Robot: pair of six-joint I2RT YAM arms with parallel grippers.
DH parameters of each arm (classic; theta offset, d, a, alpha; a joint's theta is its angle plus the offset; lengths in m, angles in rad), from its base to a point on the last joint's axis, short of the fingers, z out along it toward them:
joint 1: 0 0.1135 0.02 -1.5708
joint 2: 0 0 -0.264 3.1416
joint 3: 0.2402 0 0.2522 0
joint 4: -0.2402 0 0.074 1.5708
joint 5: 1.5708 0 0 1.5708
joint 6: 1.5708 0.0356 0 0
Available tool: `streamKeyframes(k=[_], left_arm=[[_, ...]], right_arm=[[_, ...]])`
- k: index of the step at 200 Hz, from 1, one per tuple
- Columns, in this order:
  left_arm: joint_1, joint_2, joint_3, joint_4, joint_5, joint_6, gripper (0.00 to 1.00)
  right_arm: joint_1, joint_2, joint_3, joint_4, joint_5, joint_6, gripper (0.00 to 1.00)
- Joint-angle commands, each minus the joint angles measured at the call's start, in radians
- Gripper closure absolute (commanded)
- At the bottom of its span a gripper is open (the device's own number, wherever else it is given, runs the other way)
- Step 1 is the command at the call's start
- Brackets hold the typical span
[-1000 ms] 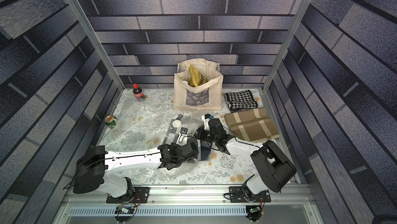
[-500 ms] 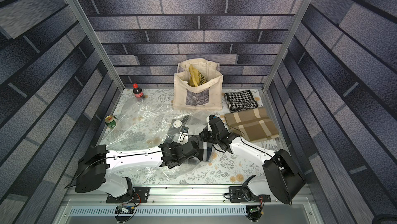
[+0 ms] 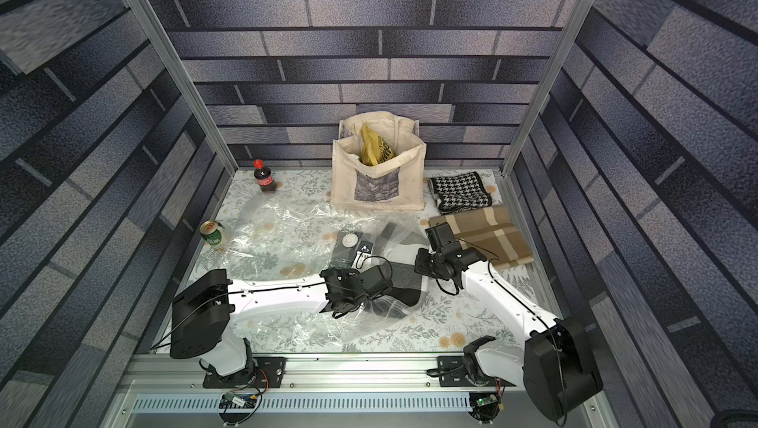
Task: Take the scarf out of the vacuum bag
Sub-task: Take out the scarf from the vacuum bag.
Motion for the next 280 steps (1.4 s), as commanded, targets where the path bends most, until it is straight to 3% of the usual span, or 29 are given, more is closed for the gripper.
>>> streamKeyframes(k=[1, 58, 169, 225, 280], left_arm=[[0.013, 0.013, 0.029, -0.026, 0.004, 0.026, 1.00], [0.019, -0.002, 0.011, -0.011, 0.015, 0.035, 1.00], [0.018, 0.072, 0.068, 0.003, 0.104, 0.059, 1.00], [0.023, 0.105, 0.101, -0.002, 0.118, 0.058, 1.00], [0.051, 0.223, 0.160, -0.026, 0.146, 0.051, 1.00]], right_arm=[[-0.015, 0.047, 0.080, -0.174, 0.120, -0.091, 1.00], [-0.015, 0.122, 0.203, -0.293, 0.290, -0.166, 1.00], [-0.022, 0.222, 0.500, -0.366, 0.306, -0.283, 1.00], [-0.098, 0.278, 0.589, -0.452, 0.374, -0.366, 1.00], [-0.168, 0.247, 0.590, -0.496, 0.418, -0.390, 1.00]])
